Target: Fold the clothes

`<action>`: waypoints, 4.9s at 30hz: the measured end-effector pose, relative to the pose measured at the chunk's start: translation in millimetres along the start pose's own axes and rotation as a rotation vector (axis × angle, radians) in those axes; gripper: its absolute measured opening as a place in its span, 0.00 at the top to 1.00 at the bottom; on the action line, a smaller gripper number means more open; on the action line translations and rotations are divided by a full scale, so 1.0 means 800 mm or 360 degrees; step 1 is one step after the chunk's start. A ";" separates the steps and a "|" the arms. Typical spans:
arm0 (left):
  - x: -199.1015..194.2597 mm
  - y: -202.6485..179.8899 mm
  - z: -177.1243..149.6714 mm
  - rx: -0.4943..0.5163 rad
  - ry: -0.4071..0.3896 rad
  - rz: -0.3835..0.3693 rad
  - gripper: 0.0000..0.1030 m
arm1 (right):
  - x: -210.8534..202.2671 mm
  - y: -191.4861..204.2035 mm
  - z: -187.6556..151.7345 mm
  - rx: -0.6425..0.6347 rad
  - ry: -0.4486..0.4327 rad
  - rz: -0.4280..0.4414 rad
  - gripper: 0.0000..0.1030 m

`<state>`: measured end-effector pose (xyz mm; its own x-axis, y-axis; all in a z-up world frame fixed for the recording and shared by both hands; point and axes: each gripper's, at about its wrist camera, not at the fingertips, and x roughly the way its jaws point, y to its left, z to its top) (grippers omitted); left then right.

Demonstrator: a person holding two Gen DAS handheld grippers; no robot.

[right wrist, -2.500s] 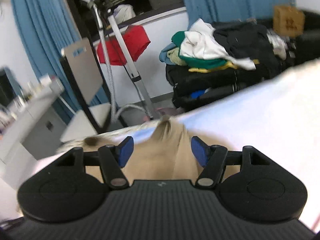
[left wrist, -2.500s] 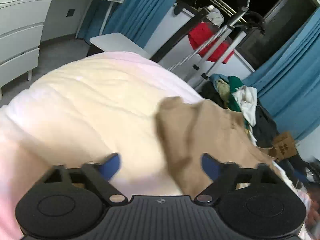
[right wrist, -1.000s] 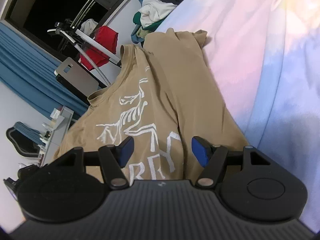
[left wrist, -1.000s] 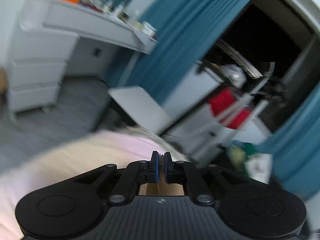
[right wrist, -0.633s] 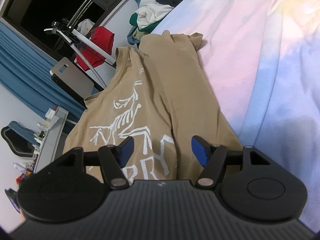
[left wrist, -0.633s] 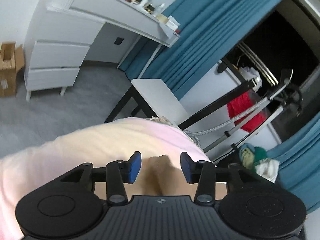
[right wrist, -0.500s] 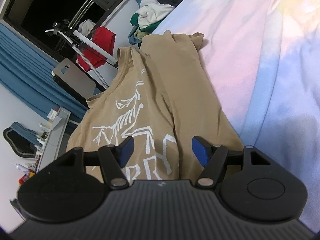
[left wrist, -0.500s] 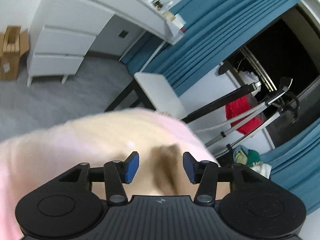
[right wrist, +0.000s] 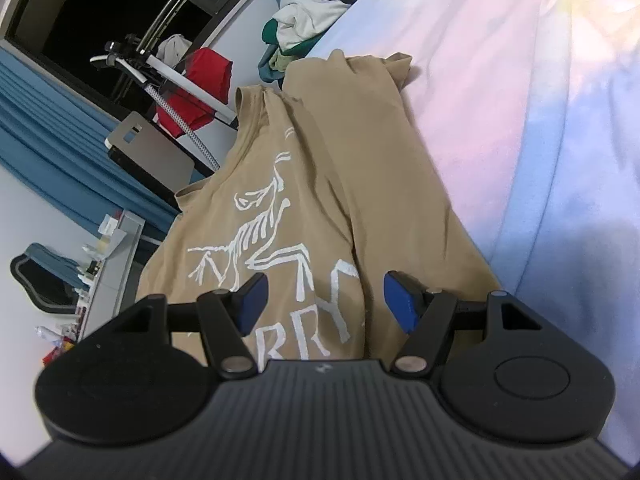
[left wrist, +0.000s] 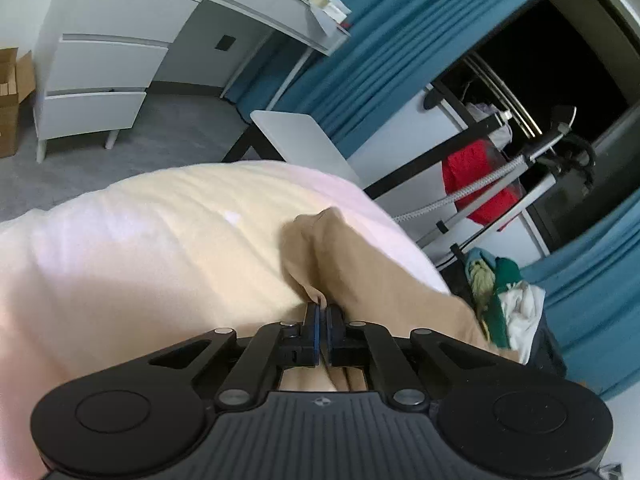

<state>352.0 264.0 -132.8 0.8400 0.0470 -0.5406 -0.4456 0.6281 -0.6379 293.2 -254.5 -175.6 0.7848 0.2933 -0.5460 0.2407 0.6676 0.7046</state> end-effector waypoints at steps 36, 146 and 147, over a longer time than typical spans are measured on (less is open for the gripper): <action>-0.220 -0.125 -0.150 0.0855 0.0193 -0.0008 0.33 | -0.042 -0.056 0.060 0.0326 -0.0203 0.0114 0.76; -0.139 -0.109 -0.231 0.0931 0.0271 -0.0309 0.34 | 0.072 0.126 0.016 -0.0979 0.0057 -0.0183 0.37; -0.140 -0.109 -0.232 0.0937 0.0271 -0.0319 0.34 | 0.060 0.132 0.011 -0.1010 0.0047 -0.0169 0.37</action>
<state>239.4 59.6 -118.3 0.8069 -0.2092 -0.5524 0.0001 0.9353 -0.3540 361.5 -176.0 -123.6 0.7569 0.2162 -0.6168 -0.0758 0.9664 0.2457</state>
